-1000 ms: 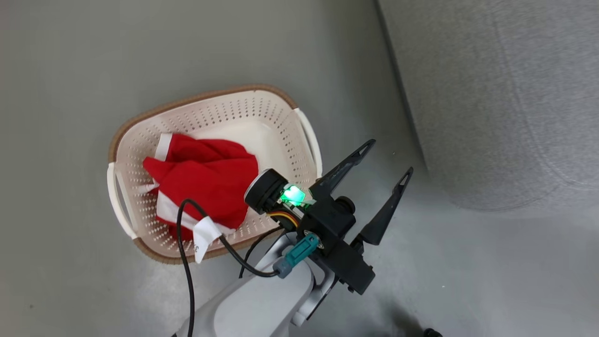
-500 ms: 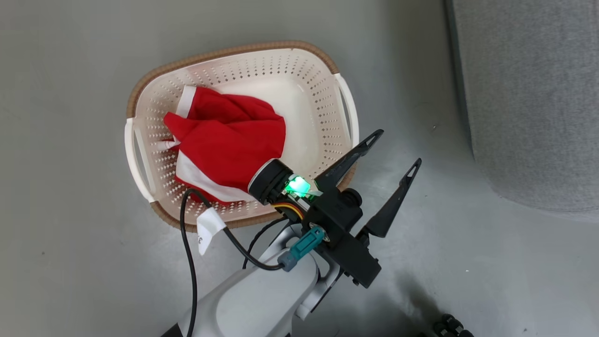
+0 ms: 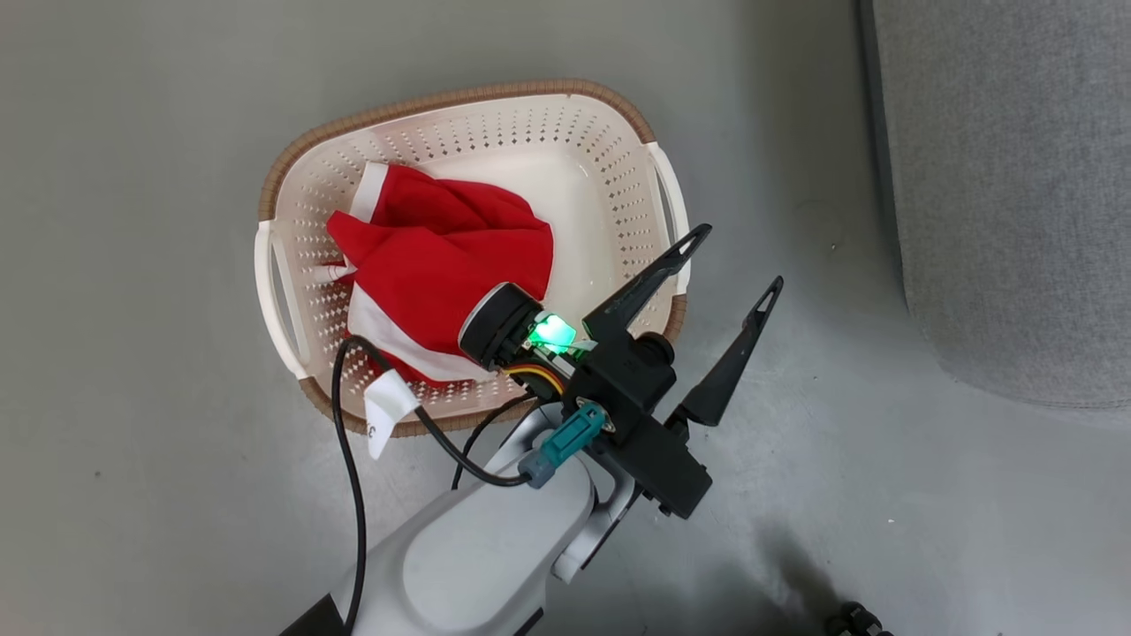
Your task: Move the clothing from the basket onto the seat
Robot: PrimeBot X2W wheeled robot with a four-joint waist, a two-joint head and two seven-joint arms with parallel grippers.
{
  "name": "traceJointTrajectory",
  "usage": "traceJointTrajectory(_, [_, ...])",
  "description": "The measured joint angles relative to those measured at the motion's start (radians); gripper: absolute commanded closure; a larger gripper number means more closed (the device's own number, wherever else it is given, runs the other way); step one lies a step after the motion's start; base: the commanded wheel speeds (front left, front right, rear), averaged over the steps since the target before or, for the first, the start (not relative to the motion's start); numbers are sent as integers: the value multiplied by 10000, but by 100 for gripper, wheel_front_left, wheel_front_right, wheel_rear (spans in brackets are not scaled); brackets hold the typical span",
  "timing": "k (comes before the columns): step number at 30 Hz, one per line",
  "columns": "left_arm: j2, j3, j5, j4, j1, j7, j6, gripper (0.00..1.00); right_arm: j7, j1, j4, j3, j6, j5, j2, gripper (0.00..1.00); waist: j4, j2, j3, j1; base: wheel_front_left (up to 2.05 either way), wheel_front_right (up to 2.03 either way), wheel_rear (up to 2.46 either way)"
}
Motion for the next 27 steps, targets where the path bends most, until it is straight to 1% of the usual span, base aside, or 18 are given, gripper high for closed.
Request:
traceJointTrajectory(1, [2,10,-17,19,0,0,0,0,0,40,65,-10,0,23,44,31,-4,0,-48,0,0,0,0])
traceJointTrajectory(2, [2,23,-46,33,1,0,0,0,0,77,107,-13,0,54,84,0,-8,0,-99,0,0,0,0])
traceJointTrajectory(8, [-2,77,-94,81,4,0,0,0,0,517,42,67,0,140,205,0,-29,0,-437,0,0,0,0])
traceJointTrajectory(12, [-10,215,-265,163,56,0,0,0,0,968,-221,153,0,167,334,0,-30,-1,-703,0,0,0,0])
traceJointTrajectory(16, [-12,384,-397,299,244,0,0,0,2,1450,-656,343,0,159,441,0,-25,0,-1021,0,0,0,0])
traceJointTrajectory(27, [-25,899,-594,562,894,0,2,0,2,2825,-2042,765,0,88,1020,0,91,0,-2100,-1,0,0,0])
